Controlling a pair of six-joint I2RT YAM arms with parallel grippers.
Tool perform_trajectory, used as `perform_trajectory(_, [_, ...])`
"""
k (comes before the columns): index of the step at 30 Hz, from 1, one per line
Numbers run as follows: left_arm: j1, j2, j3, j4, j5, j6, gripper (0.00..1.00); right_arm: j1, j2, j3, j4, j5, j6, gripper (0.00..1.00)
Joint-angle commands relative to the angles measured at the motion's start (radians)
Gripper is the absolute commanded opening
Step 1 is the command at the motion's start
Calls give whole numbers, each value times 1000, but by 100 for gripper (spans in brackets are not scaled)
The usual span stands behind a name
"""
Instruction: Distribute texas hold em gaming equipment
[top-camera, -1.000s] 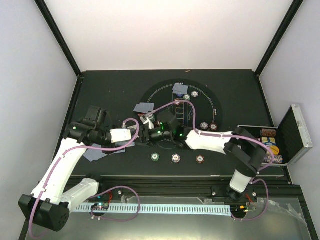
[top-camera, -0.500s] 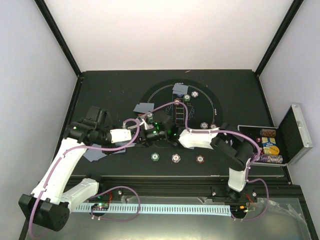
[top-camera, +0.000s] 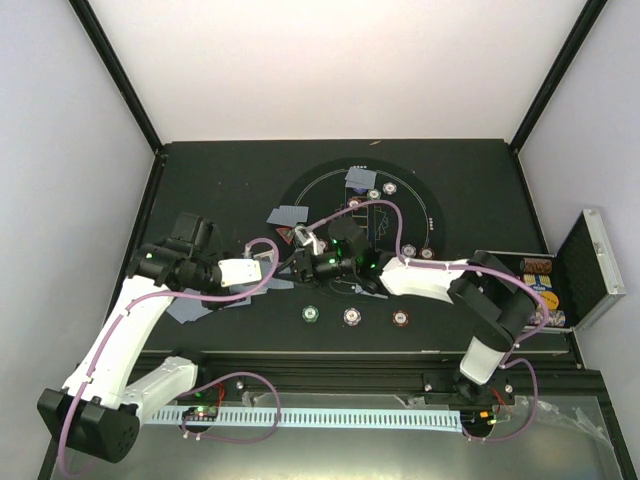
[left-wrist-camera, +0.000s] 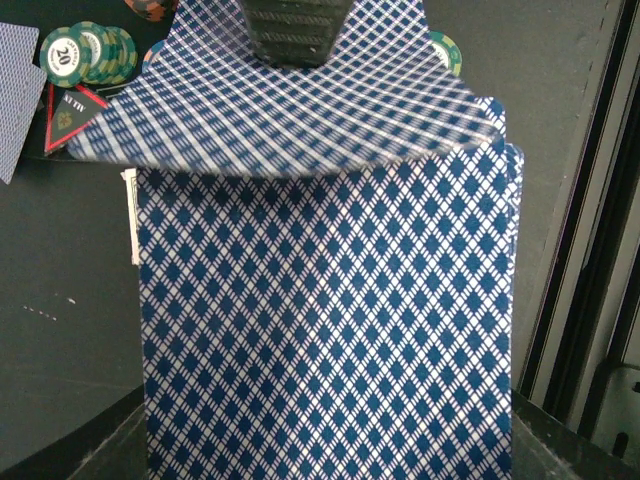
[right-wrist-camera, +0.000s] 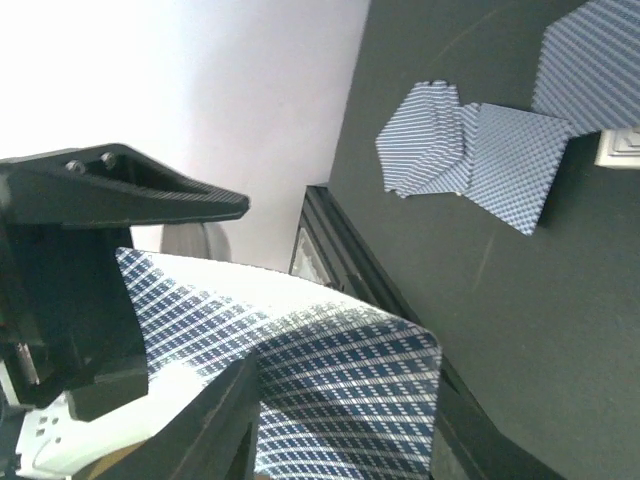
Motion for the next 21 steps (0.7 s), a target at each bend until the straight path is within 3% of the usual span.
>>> perform_trajectory(1, [1, -7, 31, 9, 36, 13, 1, -10, -67, -1, -129, 62, -53, 35])
perform_trajectory(5, [1, -7, 29, 11, 36, 13, 2, -17, -111, -5, -141, 74, -54, 19])
perform_trajectory(12, [1, -7, 26, 13, 29, 14, 2, -59, -187, -46, -184, 80, -75, 2])
perform_trajectory(21, [1, 1, 23, 12, 17, 16, 1, -268, -394, -267, -285, 56, -139, 1])
